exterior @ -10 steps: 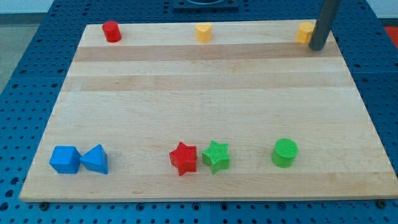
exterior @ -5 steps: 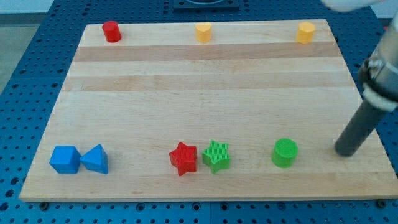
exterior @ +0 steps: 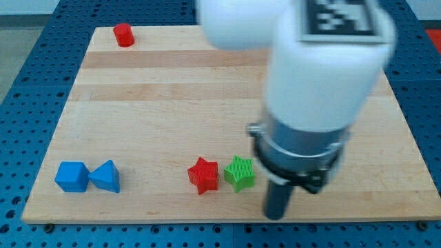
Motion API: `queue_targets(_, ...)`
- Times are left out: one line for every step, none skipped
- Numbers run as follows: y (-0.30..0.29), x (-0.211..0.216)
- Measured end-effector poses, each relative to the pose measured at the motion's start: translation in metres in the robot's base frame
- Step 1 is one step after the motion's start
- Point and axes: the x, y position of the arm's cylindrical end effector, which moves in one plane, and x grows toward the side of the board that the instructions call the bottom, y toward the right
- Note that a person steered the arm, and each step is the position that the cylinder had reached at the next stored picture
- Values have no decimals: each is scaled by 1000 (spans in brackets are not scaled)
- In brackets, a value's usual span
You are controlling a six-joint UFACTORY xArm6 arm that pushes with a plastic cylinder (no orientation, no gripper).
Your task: Move the red star to the center left of the board
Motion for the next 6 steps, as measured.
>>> queue_targets(-52, 0)
queue_targets(-85, -2)
queue_targets(-85, -16)
queue_targets(-70, -23)
queue_targets(-75, -48)
queue_targets(-90, -82)
